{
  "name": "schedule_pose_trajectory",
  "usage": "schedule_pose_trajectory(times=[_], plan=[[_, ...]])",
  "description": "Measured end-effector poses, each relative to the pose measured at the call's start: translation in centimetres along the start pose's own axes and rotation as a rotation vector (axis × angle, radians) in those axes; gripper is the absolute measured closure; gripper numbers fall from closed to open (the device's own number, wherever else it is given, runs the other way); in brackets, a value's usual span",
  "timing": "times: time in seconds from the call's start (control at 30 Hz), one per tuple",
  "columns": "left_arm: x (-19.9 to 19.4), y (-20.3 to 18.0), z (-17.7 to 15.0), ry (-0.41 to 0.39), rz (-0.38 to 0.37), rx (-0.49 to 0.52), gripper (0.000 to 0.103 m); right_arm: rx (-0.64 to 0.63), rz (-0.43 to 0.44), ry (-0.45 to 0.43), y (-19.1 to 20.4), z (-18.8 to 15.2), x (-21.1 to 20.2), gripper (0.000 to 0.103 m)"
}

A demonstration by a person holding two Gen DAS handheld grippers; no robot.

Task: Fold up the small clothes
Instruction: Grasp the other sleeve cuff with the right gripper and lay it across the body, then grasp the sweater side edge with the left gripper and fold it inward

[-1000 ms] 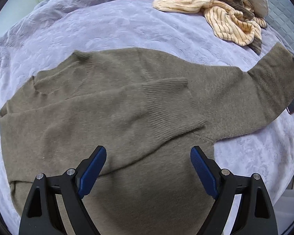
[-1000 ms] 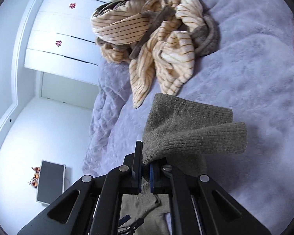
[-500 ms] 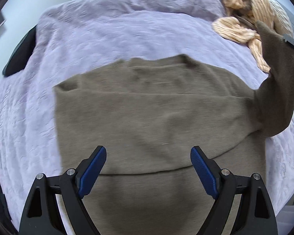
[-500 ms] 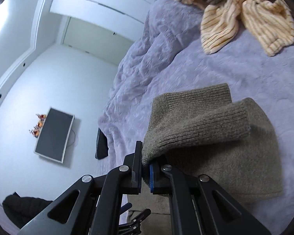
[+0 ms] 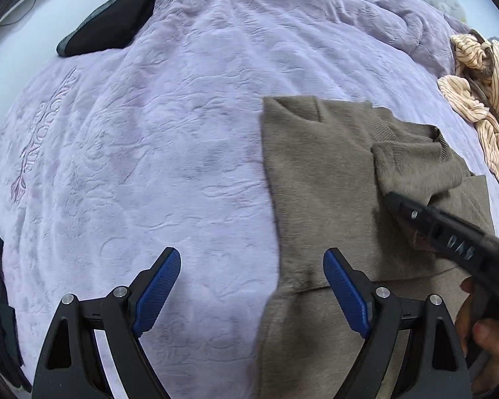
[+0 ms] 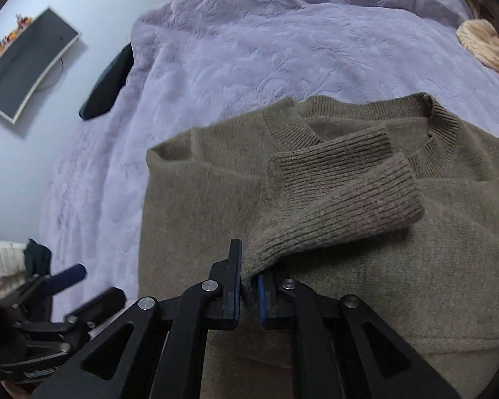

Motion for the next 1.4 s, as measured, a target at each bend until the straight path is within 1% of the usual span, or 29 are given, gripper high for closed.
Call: schedule_pose_trajectory(times=[0.1, 0.13, 0.17, 0.2, 0.23, 0.27, 0.3, 0.33, 0.4, 0.47, 0.53, 0.6, 0.67, 0.77, 0.83, 0.93, 1.03, 1.1, 1.13, 1.23, 1.27, 1.3, 1.33, 1.37, 1.4], plan=[[-0.6, 0.8, 0.2, 0.0, -0.029, 0.006, 0.014, -0.052, -0.094, 0.0, 1.2, -0.4, 0.0, 0.082], [-1.0, 1.1, 0.2, -0.003, -0.043, 0.005, 0.014, -0.08, -0.122, -0.001, 1.5, -0.5, -0.3, 0.076], [-1.3, 1.3, 0.2, -0.007, -0.055, 0.0, 0.014, -0.126, -0.162, -0.004, 2.3, -0.6, -0.6, 0.068], [-1.6, 1.5, 0.2, -0.011, -0.066, -0.008, 0.014, -0.177, -0.195, -0.008, 3.2, -0.6, -0.7, 0.066], [-1.7, 1.7, 0.1, -0.014, -0.069, -0.014, 0.014, -0.253, -0.244, -0.013, 4.4, -0.8, -1.1, 0.059], [-1.7, 1.8, 0.0, -0.019, -0.064, -0.022, 0.014, -0.305, -0.269, -0.015, 5.3, -1.2, -1.3, 0.05], [-1.5, 2.0, 0.0, -0.021, -0.055, -0.03, 0.014, -0.353, -0.276, -0.016, 6.1, -1.4, -1.6, 0.047], [-1.3, 2.1, -0.2, -0.017, -0.051, -0.041, 0.014, -0.379, -0.273, -0.014, 6.5, -1.9, -2.1, 0.044], [-1.1, 2.3, -0.7, -0.014, -0.057, -0.071, 0.014, -0.419, -0.268, 0.006, 6.9, -2.0, -2.6, 0.045], [-1.1, 2.5, -1.1, -0.022, -0.053, -0.085, 0.014, -0.443, -0.192, 0.027, 7.4, -2.7, -3.2, 0.045], [-1.2, 2.5, -1.2, -0.024, -0.062, -0.099, 0.014, -0.442, -0.078, 0.033, 7.8, -3.0, -4.0, 0.045], [-1.6, 2.1, -1.1, -0.025, -0.088, -0.101, 0.014, -0.388, -0.01, 0.034, 7.3, -3.4, -5.7, 0.045], [-2.0, 1.1, -0.8, -0.036, -0.117, -0.08, 0.014, -0.259, 0.029, 0.029, 4.5, -3.1, -7.1, 0.044], [-2.0, -1.4, -0.1, -0.029, -0.18, -0.022, 0.014, 0.032, 0.115, 0.019, -2.5, -2.9, -9.1, 0.044], [-1.5, -3.1, 0.6, -0.022, -0.206, 0.013, 0.014, 0.213, 0.141, 0.007, -7.8, -3.1, -10.0, 0.044], [-0.1, -5.3, 2.1, 0.0, -0.204, 0.03, 0.015, 0.414, 0.142, -0.017, -14.5, -4.3, -11.1, 0.044], [1.8, -6.3, 3.3, 0.037, -0.197, 0.026, 0.015, 0.585, 0.181, -0.041, -19.6, -6.2, -11.7, 0.044], [2.9, -6.6, 3.7, 0.064, -0.19, 0.017, 0.016, 0.65, 0.184, -0.039, -21.6, -7.3, -11.7, 0.044], [3.2, -6.7, 3.8, 0.074, -0.187, 0.015, 0.021, 0.674, 0.193, -0.04, -22.4, -7.8, -11.6, 0.044], [4.0, -6.9, 3.8, 0.094, -0.166, 0.022, 0.026, 0.712, 0.202, -0.028, -24.0, -8.7, -10.9, 0.044], [4.0, -7.0, 3.8, 0.094, -0.161, 0.021, 0.031, 0.725, 0.207, -0.027, -24.3, -8.7, -10.4, 0.046], [4.2, -7.0, 3.8, 0.099, -0.151, 0.02, 0.049, 0.737, 0.218, -0.028, -24.6, -8.7, -10.1, 0.052], [4.3, -7.0, 3.8, 0.106, -0.147, 0.019, 0.056, 0.754, 0.249, -0.041, -24.9, -8.4, -9.7, 0.079], [4.3, -7.0, 3.8, 0.108, -0.158, 0.016, 0.063, 0.76, 0.267, -0.05, -25.1, -8.2, -9.6, 0.096], [4.3, -7.1, 3.8, 0.112, -0.183, 0.014, 0.077, 0.759, 0.269, -0.053, -25.2, -8.0, -9.6, 0.096]])
Point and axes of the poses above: each gripper's, at about its wrist camera, not at the fingertips, and x roughly the way its jaws point, y to its left, z to its top, the point moved 5 cm from there along x, roughly the way its jaws point, and after that the axes turned 9 degrees about y, right-handed, at the moved point
